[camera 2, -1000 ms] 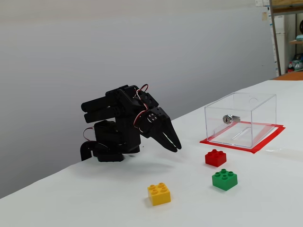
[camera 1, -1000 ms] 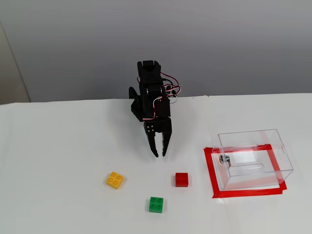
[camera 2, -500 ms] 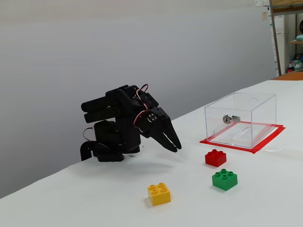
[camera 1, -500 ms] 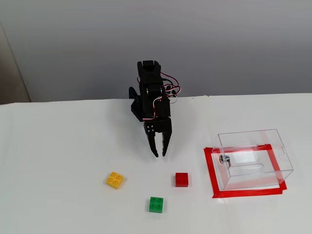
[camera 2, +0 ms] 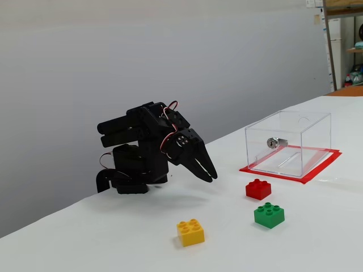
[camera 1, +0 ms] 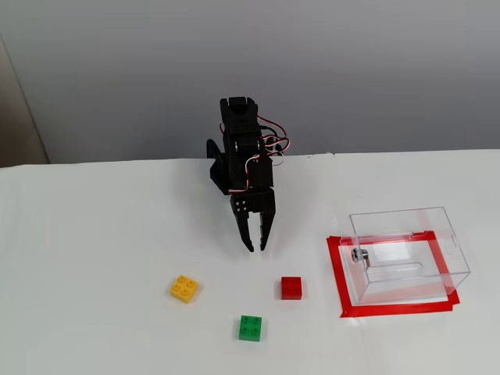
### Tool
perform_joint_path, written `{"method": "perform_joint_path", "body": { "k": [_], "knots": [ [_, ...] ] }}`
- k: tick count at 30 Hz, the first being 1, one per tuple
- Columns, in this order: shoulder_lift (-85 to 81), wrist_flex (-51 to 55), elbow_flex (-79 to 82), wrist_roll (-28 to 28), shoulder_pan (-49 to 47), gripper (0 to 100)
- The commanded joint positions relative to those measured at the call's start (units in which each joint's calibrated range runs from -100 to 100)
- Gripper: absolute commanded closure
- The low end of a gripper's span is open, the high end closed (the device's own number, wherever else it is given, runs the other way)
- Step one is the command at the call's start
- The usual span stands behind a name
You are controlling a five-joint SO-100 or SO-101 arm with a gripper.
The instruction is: Pick the yellow lego brick and place it into the transparent box
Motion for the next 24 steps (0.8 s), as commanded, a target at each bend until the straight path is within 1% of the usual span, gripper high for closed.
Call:
{"method": "perform_joint_path", "body": {
  "k": [1,24],
  "knots": [
    [-0.68,-0.18,0.56,-0.03,0.32,93],
    [-0.68,-0.18,0.56,-0.03,0.24,93]
  ]
}}
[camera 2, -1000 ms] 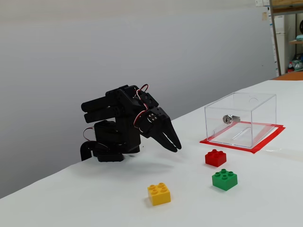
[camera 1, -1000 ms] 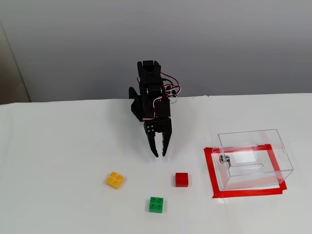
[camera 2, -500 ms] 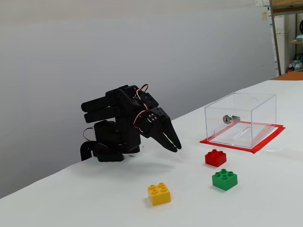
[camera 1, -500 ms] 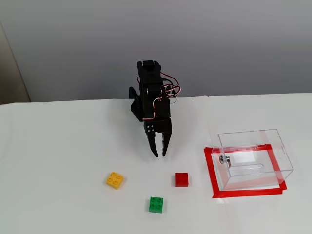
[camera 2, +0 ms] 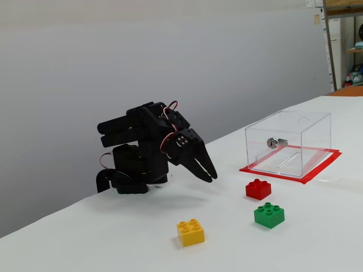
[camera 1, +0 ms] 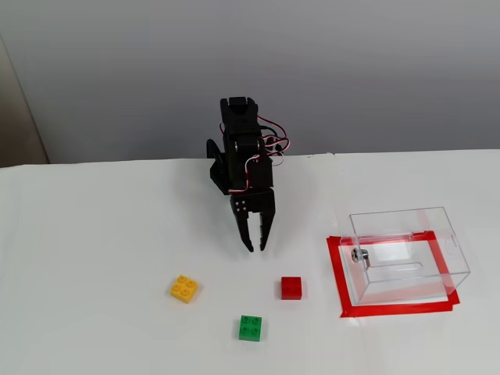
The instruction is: Pick the yellow lego brick and place it into the transparent box
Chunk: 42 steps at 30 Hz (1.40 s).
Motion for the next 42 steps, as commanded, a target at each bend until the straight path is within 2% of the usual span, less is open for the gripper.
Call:
{"method": "perform_joint_path", "body": {
  "k": [1,13,28,31,42],
  "knots": [
    [-0.68,-0.18,0.56,0.17,0.03,93],
    [0.09,-0.09,-0.71,-0.04,0.4,93],
    [0.34,-0.18,-17.16,-0.51,0.54,93],
    [0.85,0.69,-19.69,-2.34,1.73,92],
    [27.75,0.78,-41.94,-3.17,10.97,92]
  ]
}}
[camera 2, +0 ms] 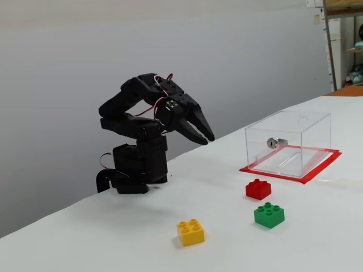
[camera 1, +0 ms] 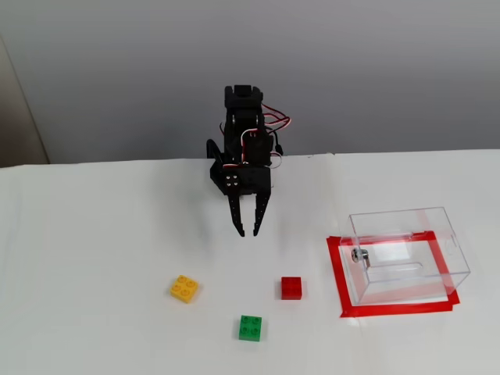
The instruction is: Pick the yellow lego brick and place it into the transparent box
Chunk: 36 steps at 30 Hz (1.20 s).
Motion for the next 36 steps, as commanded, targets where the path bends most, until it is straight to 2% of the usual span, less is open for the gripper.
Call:
{"method": "perform_joint_path", "body": {
  "k": [1,7,14,22,30,36],
  "knots": [
    [8.31,0.18,-9.23,-0.1,4.29,92],
    [17.9,4.79,-17.82,-0.15,16.19,92],
    [25.87,9.15,-19.27,-0.15,27.8,92],
    [33.85,8.88,-21.17,0.27,29.06,74],
    [42.08,8.88,-28.58,0.32,28.84,66],
    [47.51,8.97,-33.73,0.27,28.76,64]
  ]
}}
